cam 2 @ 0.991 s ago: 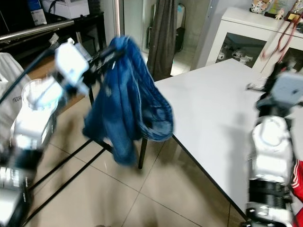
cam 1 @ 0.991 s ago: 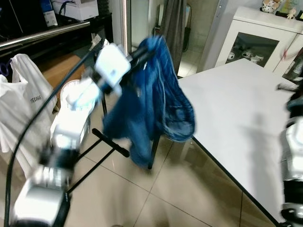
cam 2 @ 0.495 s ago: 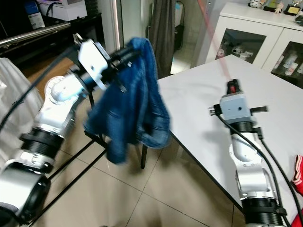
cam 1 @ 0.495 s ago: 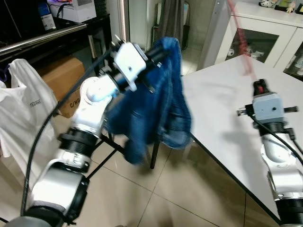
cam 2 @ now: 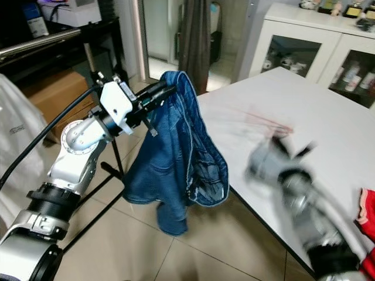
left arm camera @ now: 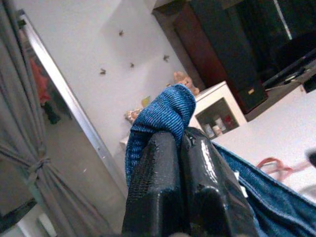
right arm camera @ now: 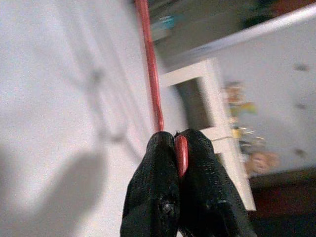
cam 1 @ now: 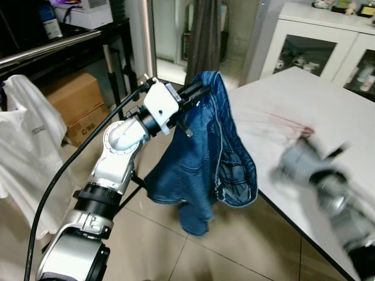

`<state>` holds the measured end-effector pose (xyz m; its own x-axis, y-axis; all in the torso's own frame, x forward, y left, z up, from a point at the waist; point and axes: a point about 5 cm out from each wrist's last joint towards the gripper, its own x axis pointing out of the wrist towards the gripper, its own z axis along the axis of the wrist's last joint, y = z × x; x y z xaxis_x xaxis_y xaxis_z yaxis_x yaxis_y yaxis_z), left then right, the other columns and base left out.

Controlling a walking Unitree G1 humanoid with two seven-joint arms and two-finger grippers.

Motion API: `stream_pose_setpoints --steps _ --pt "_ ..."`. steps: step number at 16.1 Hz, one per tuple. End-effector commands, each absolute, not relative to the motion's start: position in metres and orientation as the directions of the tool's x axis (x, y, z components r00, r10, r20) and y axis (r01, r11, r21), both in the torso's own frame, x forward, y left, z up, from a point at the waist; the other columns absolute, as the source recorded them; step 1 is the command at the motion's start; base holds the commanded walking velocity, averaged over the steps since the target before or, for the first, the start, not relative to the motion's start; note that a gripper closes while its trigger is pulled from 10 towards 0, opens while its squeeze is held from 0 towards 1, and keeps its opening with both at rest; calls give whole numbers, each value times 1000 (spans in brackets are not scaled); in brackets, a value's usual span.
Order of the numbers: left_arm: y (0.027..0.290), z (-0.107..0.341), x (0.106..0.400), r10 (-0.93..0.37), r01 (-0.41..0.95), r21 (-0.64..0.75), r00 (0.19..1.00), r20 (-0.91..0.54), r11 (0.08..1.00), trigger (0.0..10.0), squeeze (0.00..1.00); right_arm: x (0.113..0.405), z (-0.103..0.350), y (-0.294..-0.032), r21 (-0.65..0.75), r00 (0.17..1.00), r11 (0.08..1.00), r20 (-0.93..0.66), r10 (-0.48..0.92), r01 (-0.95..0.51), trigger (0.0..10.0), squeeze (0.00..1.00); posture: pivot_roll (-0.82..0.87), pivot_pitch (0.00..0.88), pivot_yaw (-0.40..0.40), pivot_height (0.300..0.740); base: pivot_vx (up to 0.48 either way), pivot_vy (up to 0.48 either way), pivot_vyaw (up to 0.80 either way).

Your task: Hang hanger

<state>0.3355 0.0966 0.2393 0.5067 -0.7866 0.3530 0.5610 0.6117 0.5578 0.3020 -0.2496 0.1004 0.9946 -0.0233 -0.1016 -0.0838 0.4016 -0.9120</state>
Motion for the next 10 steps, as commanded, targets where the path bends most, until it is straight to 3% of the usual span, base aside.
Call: stream_pose_setpoints --steps 1,6,8,9,10 --pt "100 248 333 -771 543 551 503 391 634 10000 0 302 95 -252 -920 988 370 -153 -36 -128 0 0 68 24 -19 740 0 0 0" --pt "98 247 330 -770 545 547 505 391 635 10000 0 300 85 -270 -926 967 336 -224 -124 -171 0 0 66 20 -27 740 0 0 0" --pt "97 247 330 -769 545 546 506 391 636 10000 0 302 89 -270 -912 971 388 -198 -132 -133 0 0 66 20 -27 740 0 0 0" --pt "96 248 330 -768 544 546 505 393 637 10000 0 306 101 -270 -874 979 485 -121 -162 -28 0 0 66 20 -27 740 0 0 0" --pt "95 248 330 -767 543 545 504 397 639 10000 0 310 112 -272 -855 981 516 -59 -186 47 0 0 54 19 -32 740 0 0 0"
